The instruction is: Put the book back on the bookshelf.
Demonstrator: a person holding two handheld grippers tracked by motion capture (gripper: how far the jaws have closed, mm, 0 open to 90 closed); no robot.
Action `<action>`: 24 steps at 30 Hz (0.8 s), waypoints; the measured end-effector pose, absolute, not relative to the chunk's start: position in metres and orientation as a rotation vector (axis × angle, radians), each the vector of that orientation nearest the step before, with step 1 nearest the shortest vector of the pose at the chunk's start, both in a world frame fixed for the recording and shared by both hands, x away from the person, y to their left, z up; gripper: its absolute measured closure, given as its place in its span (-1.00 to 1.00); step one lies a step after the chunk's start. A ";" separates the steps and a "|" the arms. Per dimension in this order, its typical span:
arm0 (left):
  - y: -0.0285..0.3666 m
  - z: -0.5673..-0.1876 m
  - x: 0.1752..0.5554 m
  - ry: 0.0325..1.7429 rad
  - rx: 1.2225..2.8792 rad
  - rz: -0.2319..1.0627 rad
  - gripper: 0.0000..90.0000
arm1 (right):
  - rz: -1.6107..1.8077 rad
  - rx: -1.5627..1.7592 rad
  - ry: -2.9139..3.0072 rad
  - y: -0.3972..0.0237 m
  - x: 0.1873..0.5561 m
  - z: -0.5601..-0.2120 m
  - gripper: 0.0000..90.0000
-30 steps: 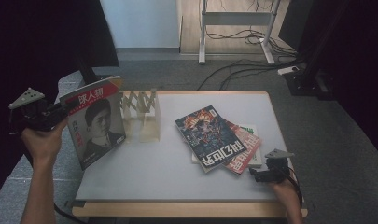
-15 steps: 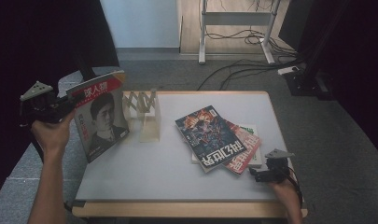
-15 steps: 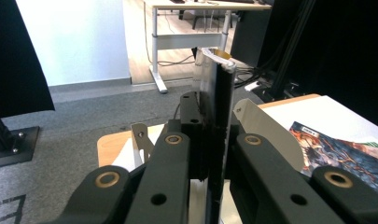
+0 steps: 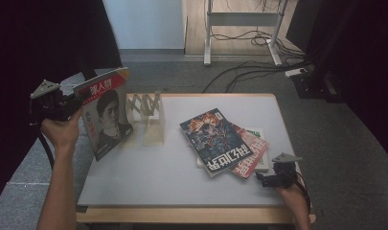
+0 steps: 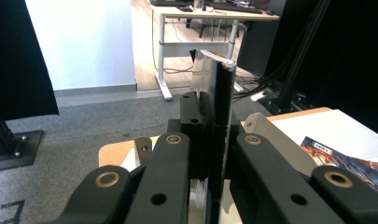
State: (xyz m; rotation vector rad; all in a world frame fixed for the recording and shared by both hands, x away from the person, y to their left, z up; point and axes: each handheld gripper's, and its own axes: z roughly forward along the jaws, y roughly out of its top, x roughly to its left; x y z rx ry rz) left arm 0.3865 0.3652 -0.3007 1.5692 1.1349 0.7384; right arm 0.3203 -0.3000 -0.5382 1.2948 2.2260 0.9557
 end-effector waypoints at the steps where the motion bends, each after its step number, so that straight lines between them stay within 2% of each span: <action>1: 0.365 -0.302 0.387 1.133 1.567 0.744 0.93 | 0.956 1.295 2.226 -0.300 0.320 -0.538 -1.00; 15: 0.369 -0.319 0.375 1.110 1.549 0.742 0.92 | 0.956 1.294 2.226 -0.300 0.320 -0.538 -1.00; 24: 0.367 -0.318 0.361 1.114 1.614 0.744 0.92 | 0.956 1.294 2.226 -0.300 0.320 -0.538 -1.00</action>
